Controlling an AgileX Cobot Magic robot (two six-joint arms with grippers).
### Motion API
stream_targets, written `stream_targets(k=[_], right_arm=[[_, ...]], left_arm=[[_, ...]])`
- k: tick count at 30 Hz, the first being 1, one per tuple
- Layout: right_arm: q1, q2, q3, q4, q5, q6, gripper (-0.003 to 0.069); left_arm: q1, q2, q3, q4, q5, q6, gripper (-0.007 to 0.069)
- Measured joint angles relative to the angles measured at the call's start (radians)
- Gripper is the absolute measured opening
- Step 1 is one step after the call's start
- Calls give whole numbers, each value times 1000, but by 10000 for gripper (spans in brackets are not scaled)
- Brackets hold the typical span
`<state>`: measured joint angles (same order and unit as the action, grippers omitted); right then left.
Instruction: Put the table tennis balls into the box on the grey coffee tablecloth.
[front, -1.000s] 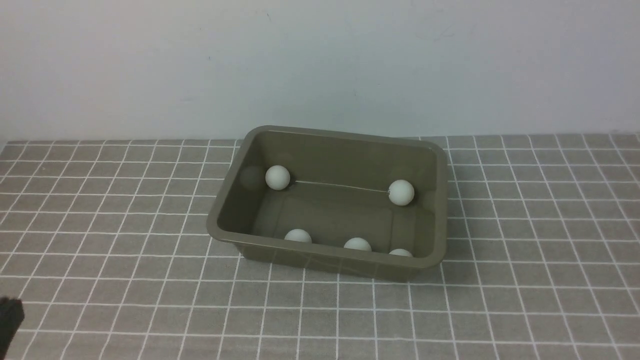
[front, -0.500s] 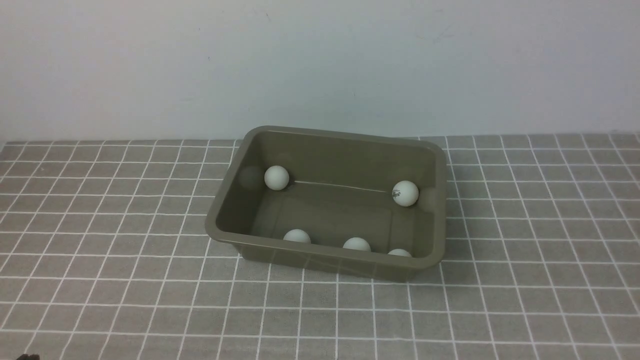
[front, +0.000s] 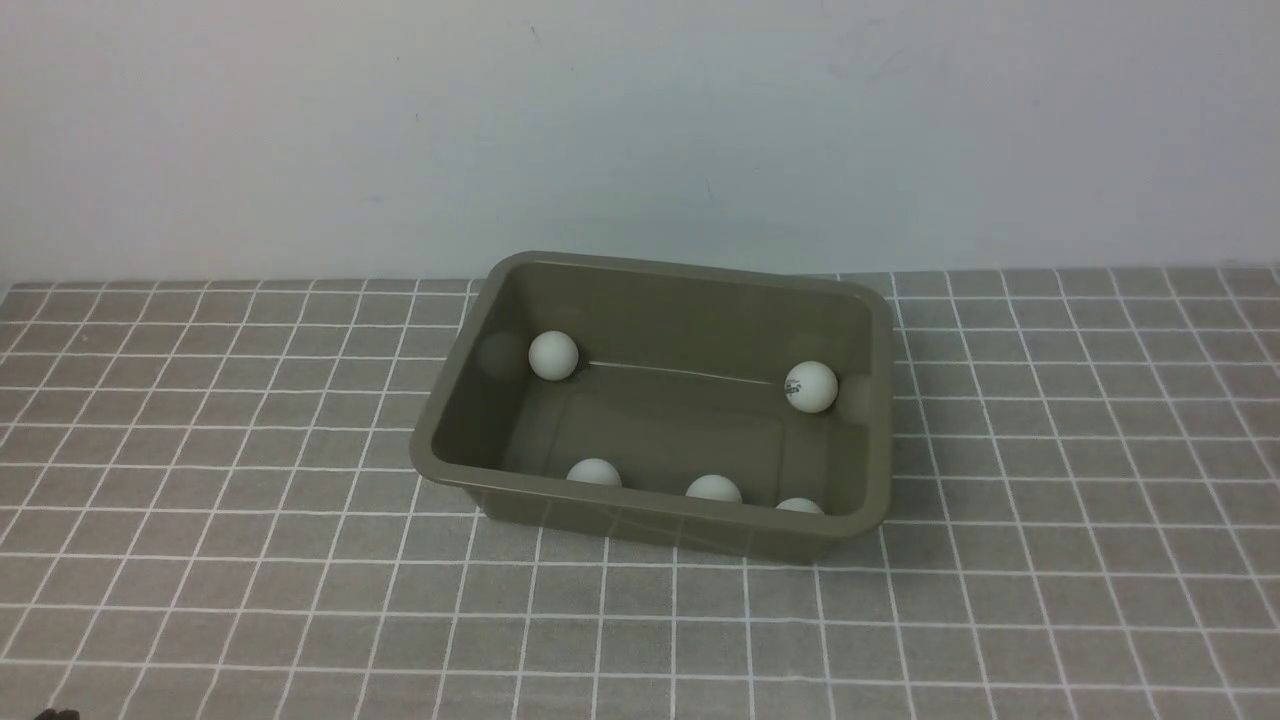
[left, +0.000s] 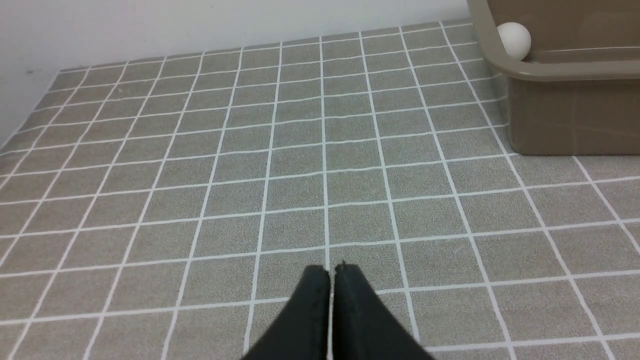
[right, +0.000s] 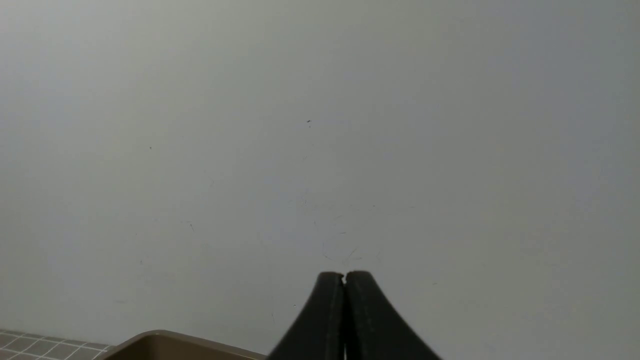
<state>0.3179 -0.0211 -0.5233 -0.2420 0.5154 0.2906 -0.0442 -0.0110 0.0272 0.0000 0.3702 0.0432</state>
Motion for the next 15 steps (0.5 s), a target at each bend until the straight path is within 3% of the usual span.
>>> stream_targets(k=[15], right_arm=[[-30,0,68,14,1,-4,-15]], left_arm=[[0,0,0,0,0,0,-5]])
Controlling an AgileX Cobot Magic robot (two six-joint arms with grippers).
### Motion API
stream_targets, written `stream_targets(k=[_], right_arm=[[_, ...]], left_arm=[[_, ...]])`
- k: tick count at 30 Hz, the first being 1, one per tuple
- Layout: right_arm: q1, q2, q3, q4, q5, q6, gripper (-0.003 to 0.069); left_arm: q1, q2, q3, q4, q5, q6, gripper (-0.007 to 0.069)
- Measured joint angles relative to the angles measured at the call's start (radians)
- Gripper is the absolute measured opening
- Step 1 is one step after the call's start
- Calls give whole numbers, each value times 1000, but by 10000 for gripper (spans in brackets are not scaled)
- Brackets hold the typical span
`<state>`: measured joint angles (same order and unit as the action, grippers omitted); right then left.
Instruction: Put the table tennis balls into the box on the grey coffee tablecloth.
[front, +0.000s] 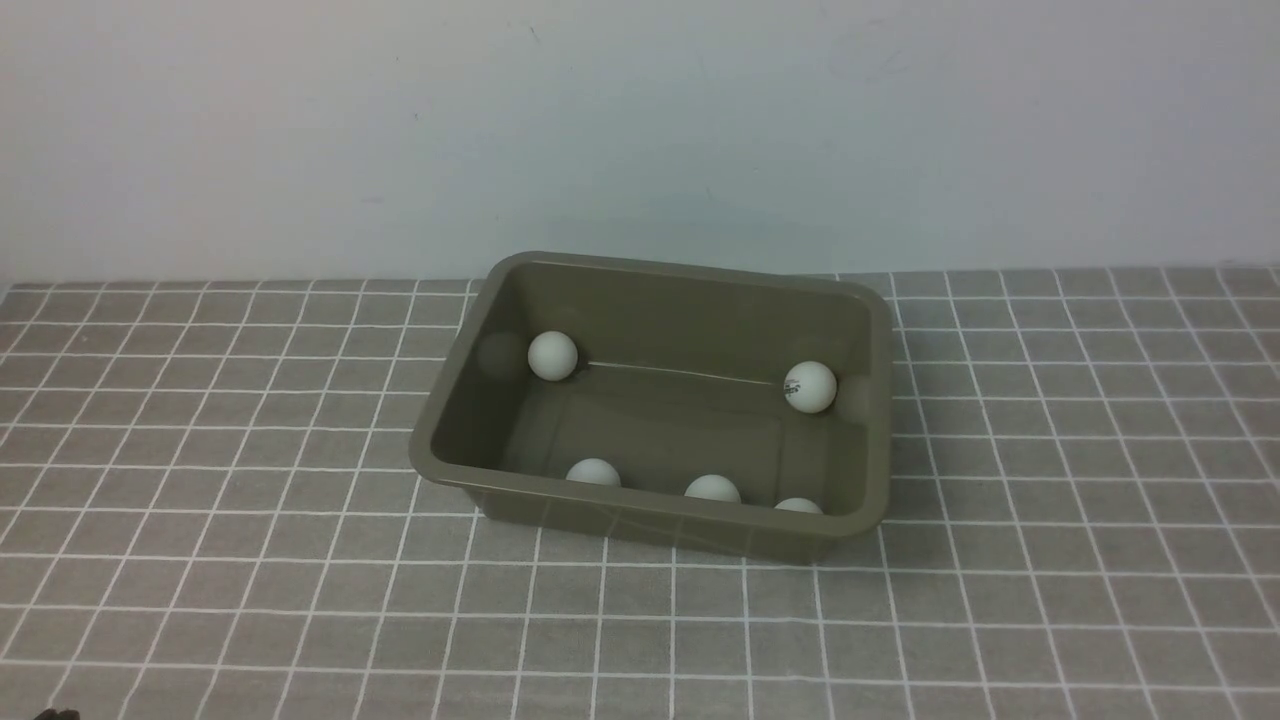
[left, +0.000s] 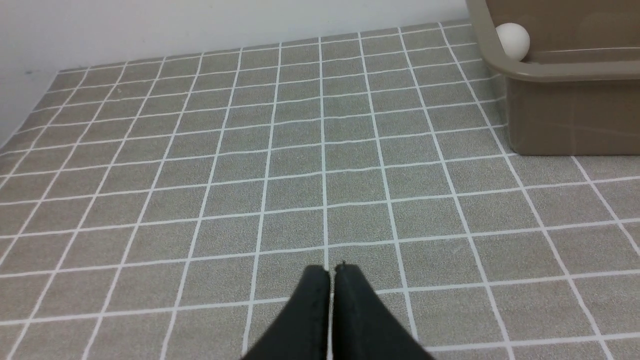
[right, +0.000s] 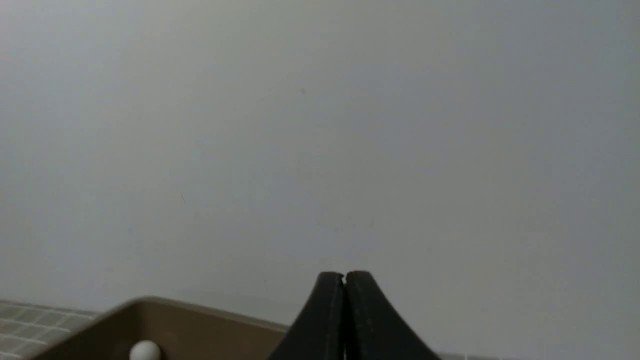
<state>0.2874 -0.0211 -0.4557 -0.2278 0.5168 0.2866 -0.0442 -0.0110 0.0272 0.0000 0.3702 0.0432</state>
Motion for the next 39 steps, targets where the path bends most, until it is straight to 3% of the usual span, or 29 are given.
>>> stream_targets(k=[13,39], right_arm=[[-200,3,469,31,-88,-1,-15],[-209,3,473,30,-119,-7,-15]], left_arm=[[0,0,0,0,0,-8,-5],[2,0,0,0,1,-8,-5]])
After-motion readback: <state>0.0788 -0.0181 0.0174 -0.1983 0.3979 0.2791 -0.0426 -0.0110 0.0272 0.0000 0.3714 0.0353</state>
